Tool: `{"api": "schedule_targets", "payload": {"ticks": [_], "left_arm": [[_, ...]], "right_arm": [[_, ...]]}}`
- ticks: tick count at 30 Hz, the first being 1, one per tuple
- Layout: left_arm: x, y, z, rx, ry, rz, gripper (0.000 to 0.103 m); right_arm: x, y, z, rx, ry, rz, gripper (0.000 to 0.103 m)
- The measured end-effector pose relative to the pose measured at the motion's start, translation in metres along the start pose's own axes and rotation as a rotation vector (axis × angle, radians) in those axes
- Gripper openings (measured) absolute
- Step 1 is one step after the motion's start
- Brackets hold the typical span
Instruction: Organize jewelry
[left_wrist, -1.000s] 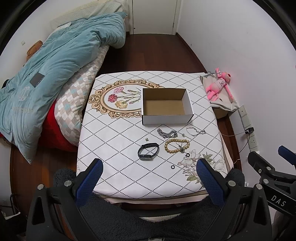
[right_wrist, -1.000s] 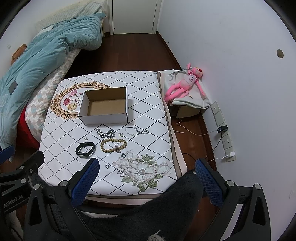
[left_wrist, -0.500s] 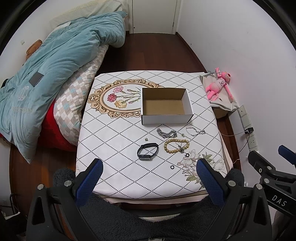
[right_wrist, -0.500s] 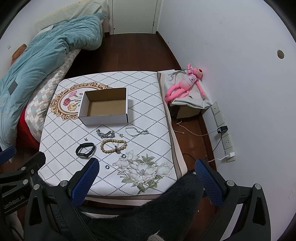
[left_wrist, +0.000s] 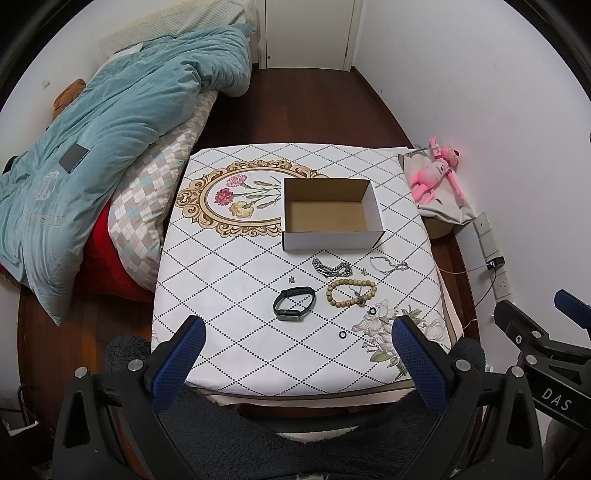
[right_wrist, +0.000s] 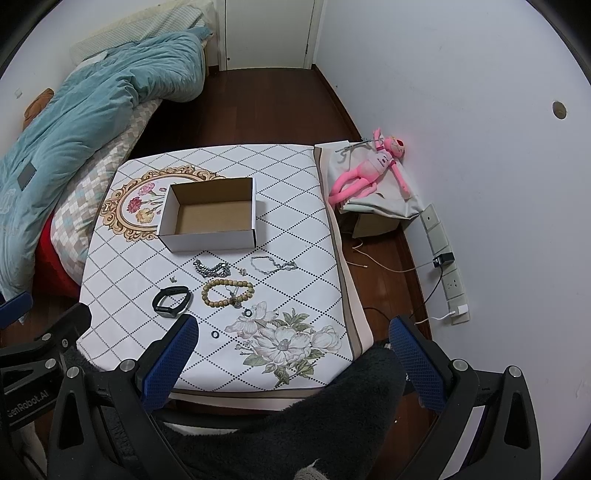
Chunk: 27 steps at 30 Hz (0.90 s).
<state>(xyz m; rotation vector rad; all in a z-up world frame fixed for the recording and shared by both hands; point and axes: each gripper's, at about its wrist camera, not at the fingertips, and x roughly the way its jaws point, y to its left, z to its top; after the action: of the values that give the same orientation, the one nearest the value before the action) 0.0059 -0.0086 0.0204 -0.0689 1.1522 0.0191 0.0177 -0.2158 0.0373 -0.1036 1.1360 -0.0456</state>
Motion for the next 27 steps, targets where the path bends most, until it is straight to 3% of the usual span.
{"api": "schedule_targets", "payload": {"ticks": [6, 10, 16, 22, 27], "left_arm": [[0.006, 0.003, 0.002, -0.014, -0.013, -0.003, 0.103], [0.032, 0.013, 0.006, -0.047, -0.047, 0.045, 0.103], [0.094, 0.031, 0.009, -0.062, -0.001, 0.097, 0.102], [0.157, 0.043, -0.001, -0.051, 0.067, 0.136, 0.102], [0.200, 0.052, -0.005, -0.056, 0.145, 0.116, 0.086]], "right_arm": [[0.002, -0.001, 0.000, 0.018, -0.010, 0.004, 0.103], [0.024, -0.004, 0.001, 0.037, -0.011, -0.002, 0.103], [0.092, 0.001, 0.007, 0.045, 0.039, -0.003, 0.103], [0.184, 0.019, 0.005, 0.022, 0.115, 0.039, 0.088], [0.249, 0.032, -0.002, 0.030, 0.202, 0.071, 0.077]]}}
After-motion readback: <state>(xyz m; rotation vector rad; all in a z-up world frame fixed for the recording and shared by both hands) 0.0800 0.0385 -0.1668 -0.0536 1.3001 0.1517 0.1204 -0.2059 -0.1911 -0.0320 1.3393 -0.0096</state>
